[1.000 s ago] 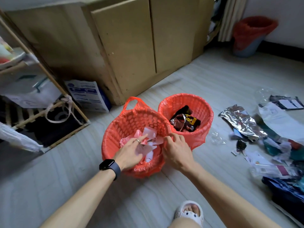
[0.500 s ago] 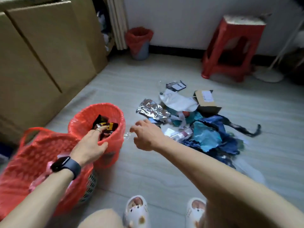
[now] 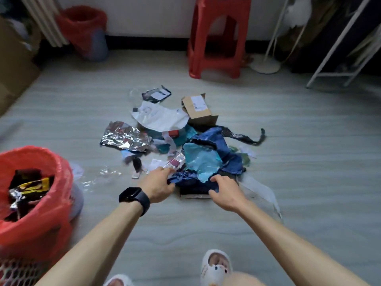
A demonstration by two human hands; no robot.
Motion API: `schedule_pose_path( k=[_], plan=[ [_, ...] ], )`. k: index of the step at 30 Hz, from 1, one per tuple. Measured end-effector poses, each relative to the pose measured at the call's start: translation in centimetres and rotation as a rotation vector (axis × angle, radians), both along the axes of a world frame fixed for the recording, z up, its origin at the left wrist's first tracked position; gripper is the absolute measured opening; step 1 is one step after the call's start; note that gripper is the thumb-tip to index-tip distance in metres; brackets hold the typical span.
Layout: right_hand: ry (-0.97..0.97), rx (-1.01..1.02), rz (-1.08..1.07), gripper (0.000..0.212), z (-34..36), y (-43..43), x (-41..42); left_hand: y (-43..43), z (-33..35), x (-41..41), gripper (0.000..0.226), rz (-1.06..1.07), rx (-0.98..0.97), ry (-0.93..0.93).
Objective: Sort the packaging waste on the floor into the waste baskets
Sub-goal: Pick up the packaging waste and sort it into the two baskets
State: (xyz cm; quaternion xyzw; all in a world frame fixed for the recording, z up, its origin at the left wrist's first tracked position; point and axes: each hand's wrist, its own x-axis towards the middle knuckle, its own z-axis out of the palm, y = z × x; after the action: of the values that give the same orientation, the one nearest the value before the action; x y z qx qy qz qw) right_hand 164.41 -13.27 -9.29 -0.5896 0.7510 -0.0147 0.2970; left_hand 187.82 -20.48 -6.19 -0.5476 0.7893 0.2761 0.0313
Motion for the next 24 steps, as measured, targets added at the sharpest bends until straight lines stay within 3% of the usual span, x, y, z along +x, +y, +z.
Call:
schedule_pose_path(
  k=[4,10,18,21,24],
  plan=[
    [-0.028,0.068,-0.142,0.06,-4.6,0.4,-2.5,0.2,-5.7,-2.1,0.048,-0.003,0.155,-0.025],
    [-0.123,-0.013,-0.284,0.077,-7.8,-4.3,-2.4,1.2,-13.3,-0.7,0.053,0.088,0.38,-0.129],
    [-0.264,0.019,-0.478,0.109,-10.9,-11.1,-0.2,1.9,-19.1,3.1,0.061,0.118,0.48,-0.272],
    [-0.207,0.03,-0.539,0.091,-12.3,-11.7,0.4,1.7,-19.8,4.2,0.055,0.092,0.518,-0.268],
    [-0.237,-0.06,-0.552,0.037,-13.1,-10.7,0.8,0.9,-18.9,4.6,0.047,0.149,0.541,-0.207]
  ],
)
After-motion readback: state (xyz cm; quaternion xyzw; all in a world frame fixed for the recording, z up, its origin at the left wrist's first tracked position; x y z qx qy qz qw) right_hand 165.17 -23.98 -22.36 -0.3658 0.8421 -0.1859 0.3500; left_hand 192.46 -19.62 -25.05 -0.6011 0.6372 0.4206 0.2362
